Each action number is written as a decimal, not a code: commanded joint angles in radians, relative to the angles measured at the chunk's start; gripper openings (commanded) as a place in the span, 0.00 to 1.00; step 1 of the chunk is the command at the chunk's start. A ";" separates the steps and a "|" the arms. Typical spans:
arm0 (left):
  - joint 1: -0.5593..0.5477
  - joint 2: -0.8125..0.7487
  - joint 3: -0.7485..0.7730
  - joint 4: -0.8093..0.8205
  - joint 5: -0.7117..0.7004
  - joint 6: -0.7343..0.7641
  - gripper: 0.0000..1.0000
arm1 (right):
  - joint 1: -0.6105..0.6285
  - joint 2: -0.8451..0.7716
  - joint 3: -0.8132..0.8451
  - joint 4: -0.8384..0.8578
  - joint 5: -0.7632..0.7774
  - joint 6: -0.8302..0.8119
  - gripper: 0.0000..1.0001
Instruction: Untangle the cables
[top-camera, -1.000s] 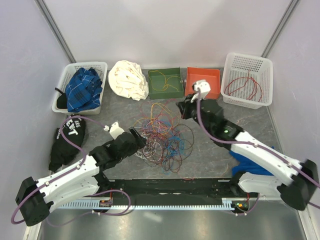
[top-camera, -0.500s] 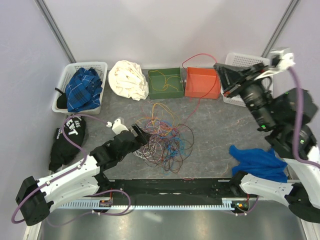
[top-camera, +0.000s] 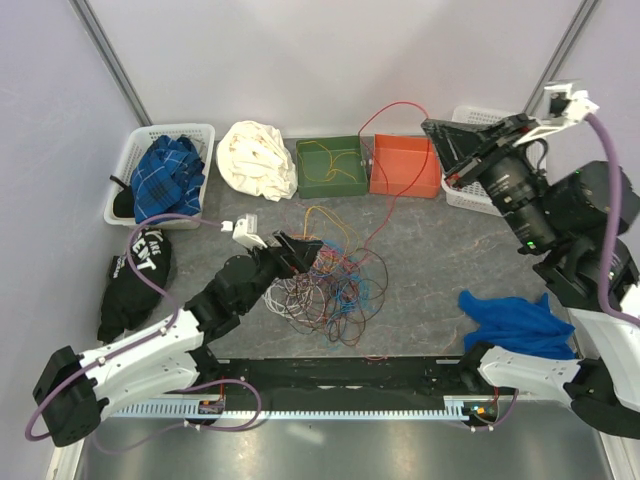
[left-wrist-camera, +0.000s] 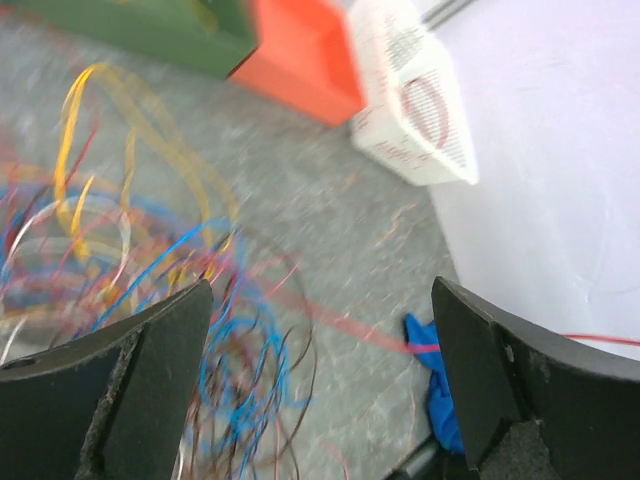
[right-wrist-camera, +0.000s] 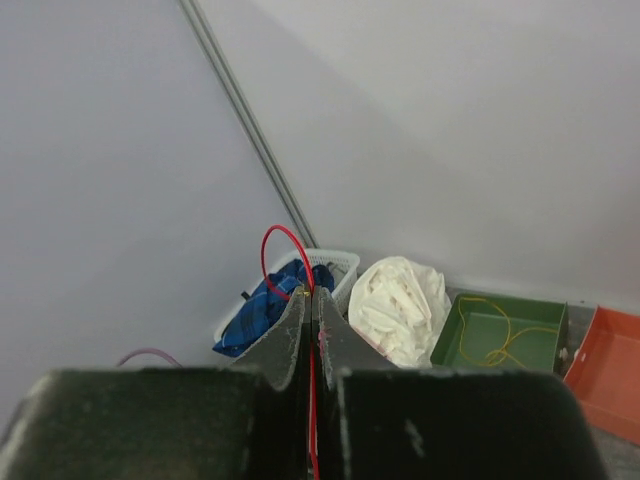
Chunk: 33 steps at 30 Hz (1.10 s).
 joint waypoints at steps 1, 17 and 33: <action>-0.044 0.048 -0.074 0.427 0.008 0.332 0.98 | 0.005 0.003 -0.008 -0.013 -0.039 0.058 0.00; -0.191 0.114 -0.200 0.713 0.236 0.924 0.92 | 0.003 -0.011 -0.020 -0.035 -0.066 0.071 0.00; -0.180 0.579 0.084 0.770 0.149 1.054 0.79 | 0.003 -0.058 -0.065 -0.046 -0.097 0.104 0.00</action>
